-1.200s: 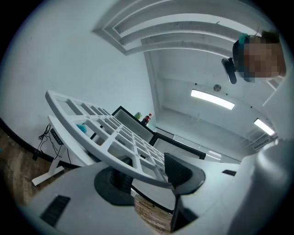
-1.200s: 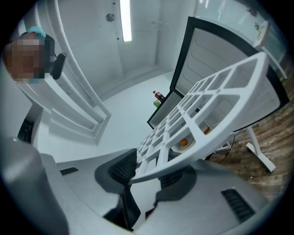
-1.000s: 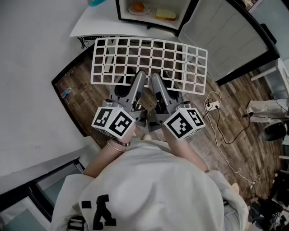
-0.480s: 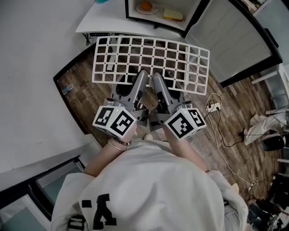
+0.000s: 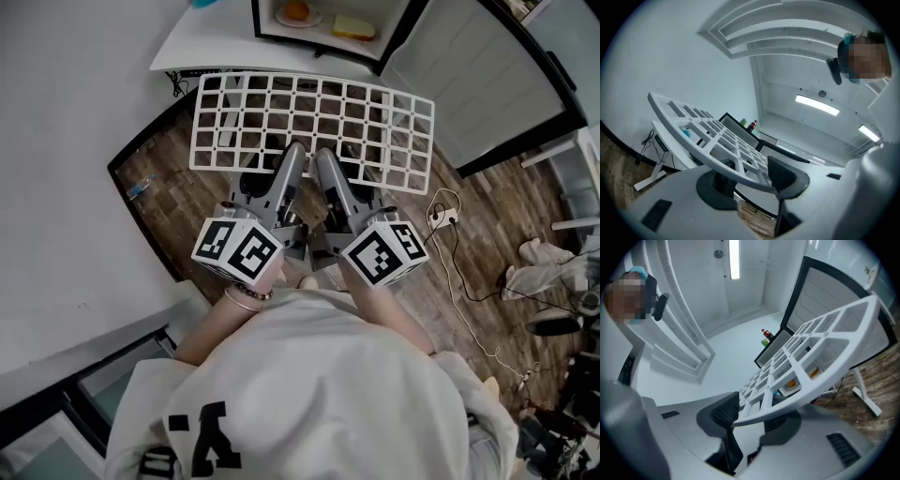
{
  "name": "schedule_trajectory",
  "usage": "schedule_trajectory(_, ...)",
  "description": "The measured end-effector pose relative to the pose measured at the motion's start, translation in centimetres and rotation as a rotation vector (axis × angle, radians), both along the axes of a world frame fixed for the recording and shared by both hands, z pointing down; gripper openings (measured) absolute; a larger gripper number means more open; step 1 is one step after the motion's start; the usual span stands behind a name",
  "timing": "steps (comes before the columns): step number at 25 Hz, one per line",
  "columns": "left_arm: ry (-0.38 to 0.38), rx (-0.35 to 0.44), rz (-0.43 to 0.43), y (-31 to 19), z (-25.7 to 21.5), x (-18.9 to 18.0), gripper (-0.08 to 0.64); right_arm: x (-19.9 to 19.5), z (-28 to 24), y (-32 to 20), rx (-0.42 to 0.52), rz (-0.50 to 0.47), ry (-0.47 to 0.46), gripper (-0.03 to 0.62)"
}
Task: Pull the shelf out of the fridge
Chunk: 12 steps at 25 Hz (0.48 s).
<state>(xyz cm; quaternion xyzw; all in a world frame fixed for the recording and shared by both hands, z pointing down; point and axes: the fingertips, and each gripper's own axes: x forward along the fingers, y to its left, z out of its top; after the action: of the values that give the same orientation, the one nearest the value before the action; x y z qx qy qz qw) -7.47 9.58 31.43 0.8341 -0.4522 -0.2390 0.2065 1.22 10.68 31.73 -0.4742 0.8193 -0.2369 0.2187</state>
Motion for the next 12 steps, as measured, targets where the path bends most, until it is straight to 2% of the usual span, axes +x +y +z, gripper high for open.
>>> schedule_trajectory(12,-0.003,-0.005,-0.007,-0.57,-0.02,0.49,0.202,0.48,-0.02,-0.69,0.001,-0.01,-0.002,0.152)
